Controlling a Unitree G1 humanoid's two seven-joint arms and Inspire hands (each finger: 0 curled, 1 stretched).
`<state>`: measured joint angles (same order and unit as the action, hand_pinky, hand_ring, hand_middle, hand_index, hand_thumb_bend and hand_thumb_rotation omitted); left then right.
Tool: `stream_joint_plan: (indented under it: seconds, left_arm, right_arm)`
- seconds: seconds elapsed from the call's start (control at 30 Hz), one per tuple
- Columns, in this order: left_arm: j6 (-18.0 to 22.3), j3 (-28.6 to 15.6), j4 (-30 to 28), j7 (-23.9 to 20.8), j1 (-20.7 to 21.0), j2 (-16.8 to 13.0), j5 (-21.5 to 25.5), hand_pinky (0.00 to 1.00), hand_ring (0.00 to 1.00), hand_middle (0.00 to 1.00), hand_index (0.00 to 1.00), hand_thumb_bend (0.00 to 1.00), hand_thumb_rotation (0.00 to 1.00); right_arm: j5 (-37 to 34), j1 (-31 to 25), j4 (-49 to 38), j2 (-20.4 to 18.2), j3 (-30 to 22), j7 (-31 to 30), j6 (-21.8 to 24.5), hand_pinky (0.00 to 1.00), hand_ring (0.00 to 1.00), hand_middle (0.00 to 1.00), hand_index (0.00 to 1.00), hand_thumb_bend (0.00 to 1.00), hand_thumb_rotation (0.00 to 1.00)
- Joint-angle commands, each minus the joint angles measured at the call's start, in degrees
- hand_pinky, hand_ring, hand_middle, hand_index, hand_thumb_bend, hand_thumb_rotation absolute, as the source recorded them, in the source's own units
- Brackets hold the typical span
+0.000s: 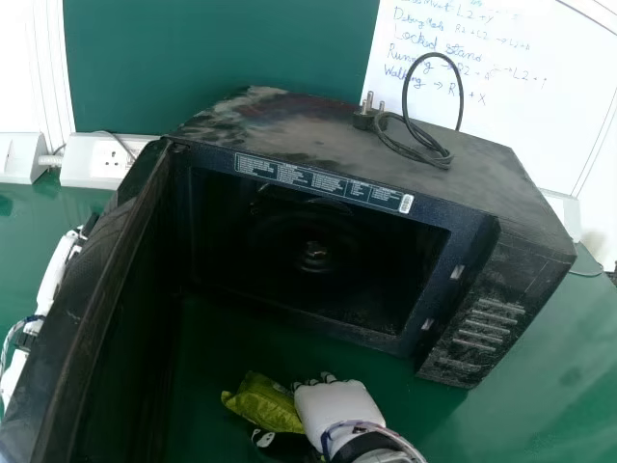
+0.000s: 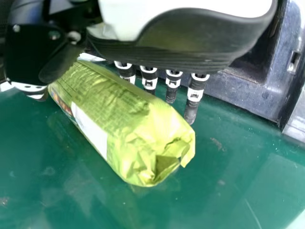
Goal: Put biscuit inside oven
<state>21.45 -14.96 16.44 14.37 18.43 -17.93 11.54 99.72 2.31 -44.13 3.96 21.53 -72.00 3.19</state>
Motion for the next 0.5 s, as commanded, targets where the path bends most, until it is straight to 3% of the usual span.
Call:
stream_joint_plan:
  seconds: [0.0,0.2,0.27,0.47]
  left_arm:
    - [0.1,0.1,-0.4,0.0,-0.8,0.1,-0.2,0.27,0.31,0.41,0.49,0.52,0.06]
    - [-0.6,0.1,-1.1,0.0,-1.1,0.1,0.0,0.27,0.31,0.41,0.49,0.52,0.06]
    - [-1.2,0.1,-1.7,-0.4,-1.2,0.2,0.0,0.27,0.31,0.41,0.49,0.52,0.06]
    - [-1.3,0.1,-1.9,-0.6,-1.3,0.1,-0.4,0.27,0.31,0.40,0.49,0.52,0.06]
  right_arm:
    - [-0.2,-2.1,1.2,-0.1,0.5,-0.7,-1.2,0.75,0.85,0.90,0.88,0.82,0.45]
    - [-0.6,-1.9,2.0,2.3,-0.5,0.0,-3.7,0.38,0.46,0.55,0.77,0.60,0.04]
    - [-0.3,-1.3,2.5,1.8,-1.2,-1.1,-3.6,0.31,0.38,0.50,0.74,0.57,0.01]
    - [-1.2,-0.6,4.1,2.2,-3.2,0.1,-3.1,0.16,0.21,0.47,0.70,0.56,0.00]
